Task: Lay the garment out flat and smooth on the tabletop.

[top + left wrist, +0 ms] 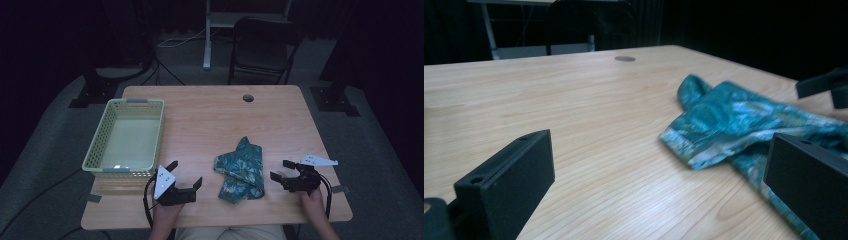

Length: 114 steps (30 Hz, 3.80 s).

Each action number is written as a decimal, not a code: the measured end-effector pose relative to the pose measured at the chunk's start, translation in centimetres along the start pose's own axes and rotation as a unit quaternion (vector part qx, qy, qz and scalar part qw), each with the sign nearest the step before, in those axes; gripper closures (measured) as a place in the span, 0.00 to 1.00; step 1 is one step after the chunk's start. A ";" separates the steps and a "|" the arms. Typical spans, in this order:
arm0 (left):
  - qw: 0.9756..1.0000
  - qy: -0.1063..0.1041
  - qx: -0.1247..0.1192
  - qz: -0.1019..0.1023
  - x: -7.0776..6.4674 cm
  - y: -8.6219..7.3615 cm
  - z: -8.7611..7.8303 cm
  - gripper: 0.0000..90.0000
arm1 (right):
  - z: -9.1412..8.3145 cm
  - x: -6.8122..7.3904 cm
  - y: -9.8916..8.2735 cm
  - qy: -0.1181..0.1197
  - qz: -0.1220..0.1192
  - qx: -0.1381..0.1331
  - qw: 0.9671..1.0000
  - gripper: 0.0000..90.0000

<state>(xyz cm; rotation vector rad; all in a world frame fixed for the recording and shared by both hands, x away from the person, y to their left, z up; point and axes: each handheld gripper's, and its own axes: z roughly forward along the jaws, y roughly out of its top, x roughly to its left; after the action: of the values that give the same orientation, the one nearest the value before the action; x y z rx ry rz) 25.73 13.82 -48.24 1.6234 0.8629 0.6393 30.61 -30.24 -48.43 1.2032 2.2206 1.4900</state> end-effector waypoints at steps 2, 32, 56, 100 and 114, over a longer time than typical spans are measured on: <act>1.000 -0.002 0.003 -0.004 0.4 -0.1 -0.3 0.01 | 0.1 0.0 0.0 0.002 -0.002 0.001 1.000 0.15; 0.999 -0.031 -0.032 -0.007 0.4 -0.4 -0.7 0.01 | 0.5 0.9 0.1 -0.023 -0.039 0.026 0.999 0.15; 0.999 -0.041 -0.034 -0.010 0.3 -0.4 -0.6 0.01 | -1.7 3.5 2.3 0.005 -0.101 0.021 0.995 0.15; 0.998 -0.047 -0.031 -0.017 0.5 -0.4 -0.6 0.01 | 9.4 9.7 9.6 0.135 -0.177 0.098 0.970 0.22; 0.998 -0.046 -0.031 -0.020 0.5 -0.4 -0.5 0.01 | 14.8 9.8 7.7 0.110 -0.186 0.197 0.956 0.29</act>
<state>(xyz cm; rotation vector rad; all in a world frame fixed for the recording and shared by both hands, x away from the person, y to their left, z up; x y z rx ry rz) 25.52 14.57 -48.49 1.5641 0.8002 0.5533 36.64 -12.00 -46.29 0.6640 2.7946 1.1107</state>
